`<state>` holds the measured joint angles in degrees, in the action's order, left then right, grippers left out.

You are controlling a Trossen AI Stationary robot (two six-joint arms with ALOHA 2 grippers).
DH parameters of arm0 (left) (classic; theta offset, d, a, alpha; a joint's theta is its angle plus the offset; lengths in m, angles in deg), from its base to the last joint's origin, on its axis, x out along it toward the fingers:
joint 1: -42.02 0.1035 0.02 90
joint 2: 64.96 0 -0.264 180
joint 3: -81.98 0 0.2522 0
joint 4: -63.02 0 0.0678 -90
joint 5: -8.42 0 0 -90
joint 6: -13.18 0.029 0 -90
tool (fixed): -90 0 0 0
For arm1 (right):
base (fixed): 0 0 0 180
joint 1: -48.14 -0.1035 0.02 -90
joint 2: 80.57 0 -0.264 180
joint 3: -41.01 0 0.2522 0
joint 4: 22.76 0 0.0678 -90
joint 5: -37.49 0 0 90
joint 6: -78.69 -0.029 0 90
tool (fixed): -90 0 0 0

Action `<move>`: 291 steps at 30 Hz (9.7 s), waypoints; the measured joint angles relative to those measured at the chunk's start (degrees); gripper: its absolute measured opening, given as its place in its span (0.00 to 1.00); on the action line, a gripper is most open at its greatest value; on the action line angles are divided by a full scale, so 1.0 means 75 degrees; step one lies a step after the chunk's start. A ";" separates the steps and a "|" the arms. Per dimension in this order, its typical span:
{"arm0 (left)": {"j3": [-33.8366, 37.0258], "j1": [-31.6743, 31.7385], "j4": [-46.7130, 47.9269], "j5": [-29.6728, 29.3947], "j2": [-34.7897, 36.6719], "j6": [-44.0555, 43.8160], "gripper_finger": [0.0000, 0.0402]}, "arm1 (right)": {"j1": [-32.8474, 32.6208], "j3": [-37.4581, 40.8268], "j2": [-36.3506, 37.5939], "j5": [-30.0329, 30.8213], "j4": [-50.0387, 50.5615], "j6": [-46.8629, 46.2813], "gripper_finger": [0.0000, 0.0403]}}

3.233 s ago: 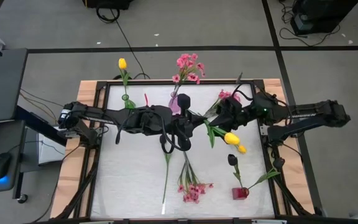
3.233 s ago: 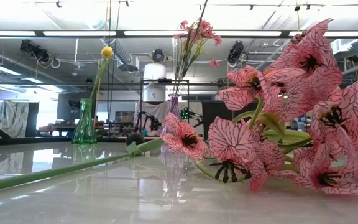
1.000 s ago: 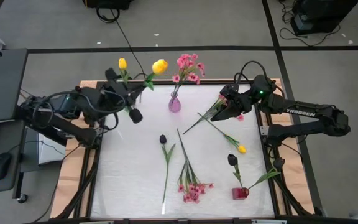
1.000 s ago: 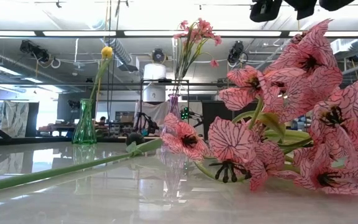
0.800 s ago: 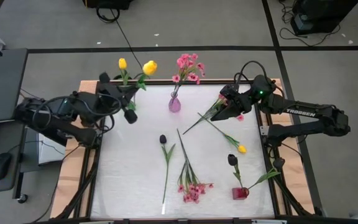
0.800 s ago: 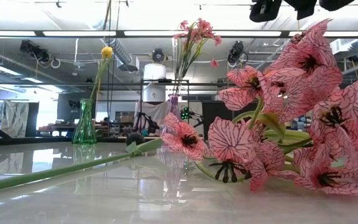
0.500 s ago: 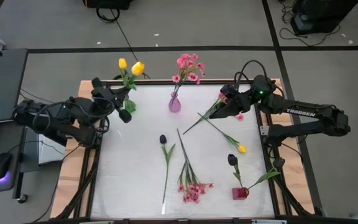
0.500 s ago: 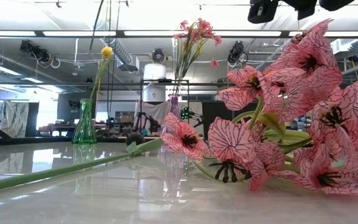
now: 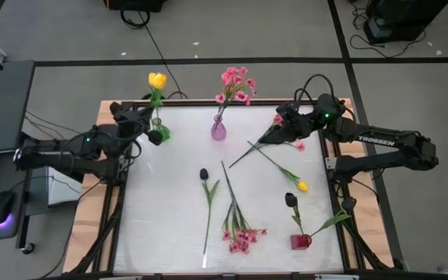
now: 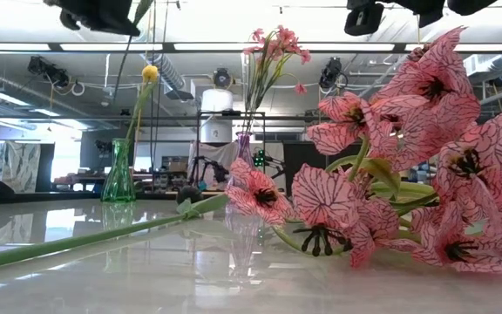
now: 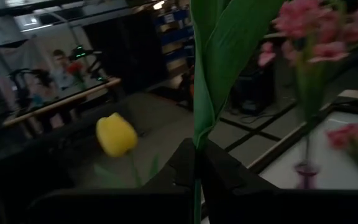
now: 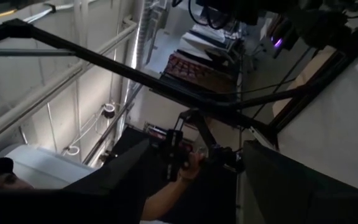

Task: Sort flowers into vase by color
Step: Put the top yellow flower into the green vase, then put the black flower into the red vase

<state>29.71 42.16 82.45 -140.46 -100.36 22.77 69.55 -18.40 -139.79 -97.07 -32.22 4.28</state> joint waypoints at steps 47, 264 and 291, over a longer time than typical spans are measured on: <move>0.0695 0.3945 -0.0859 0.3521 -0.0388 -0.0539 0.04 | 0.0046 0.0000 -0.0003 0.1005 0.0029 0.0332 0.64; -0.1178 -0.1515 -0.1654 0.6689 -0.5540 -1.1860 0.53 | 0.0274 0.0003 0.0000 0.1194 0.0015 0.0483 0.64; -0.5291 -0.1464 0.5199 0.7970 -0.9021 -1.2214 0.53 | 0.0274 0.0003 0.0000 0.1194 -0.0020 0.0484 0.64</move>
<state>-9.98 31.18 121.45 -80.68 -168.01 -68.84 71.61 -18.38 -139.79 -88.11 -32.37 7.91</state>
